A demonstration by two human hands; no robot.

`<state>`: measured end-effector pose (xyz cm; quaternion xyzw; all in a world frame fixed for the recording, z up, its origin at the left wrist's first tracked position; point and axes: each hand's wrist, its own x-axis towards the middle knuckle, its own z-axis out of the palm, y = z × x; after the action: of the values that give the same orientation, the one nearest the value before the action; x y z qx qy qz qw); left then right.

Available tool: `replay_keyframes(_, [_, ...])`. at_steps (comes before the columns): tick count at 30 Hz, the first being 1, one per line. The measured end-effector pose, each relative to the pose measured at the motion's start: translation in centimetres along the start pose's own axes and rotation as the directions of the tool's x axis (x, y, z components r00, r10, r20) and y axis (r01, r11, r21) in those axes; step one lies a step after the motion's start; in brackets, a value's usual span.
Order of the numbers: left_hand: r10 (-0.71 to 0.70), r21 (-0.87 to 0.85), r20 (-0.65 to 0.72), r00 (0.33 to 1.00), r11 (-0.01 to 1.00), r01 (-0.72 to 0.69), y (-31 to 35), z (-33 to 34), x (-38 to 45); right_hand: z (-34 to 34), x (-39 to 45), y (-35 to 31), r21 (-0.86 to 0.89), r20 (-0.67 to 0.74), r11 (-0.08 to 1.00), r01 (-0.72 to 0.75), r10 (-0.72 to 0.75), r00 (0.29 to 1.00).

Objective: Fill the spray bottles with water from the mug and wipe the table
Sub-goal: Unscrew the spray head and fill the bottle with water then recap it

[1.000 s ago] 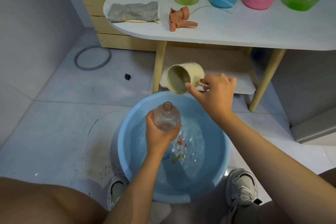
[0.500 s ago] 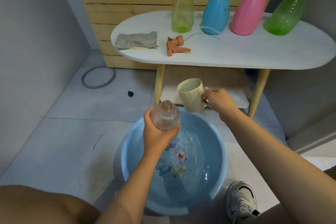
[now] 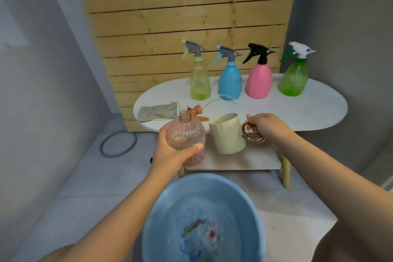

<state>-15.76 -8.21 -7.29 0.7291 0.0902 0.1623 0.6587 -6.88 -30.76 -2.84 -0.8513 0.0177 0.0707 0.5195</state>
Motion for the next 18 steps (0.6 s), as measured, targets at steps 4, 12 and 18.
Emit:
replay_keyframes(4, [0.025,0.011,0.008,1.0,1.0,-0.025,1.3,1.5,1.9,-1.5,1.4,-0.3,0.053,-0.147,0.999,0.006,0.002,0.989])
replay_keyframes(12, [0.033,-0.01,-0.004,0.999,0.999,-0.033,1.2,5.5,5.7,-3.3,5.1,1.1,0.243,-0.219,0.97,-0.017,0.072,0.973])
replay_keyframes(18, [0.04,0.036,-0.002,0.999,0.999,-0.039,0.6,7.5,8.1,-4.0,8.1,2.6,0.065,-0.397,0.998,-0.015,0.04,0.917])
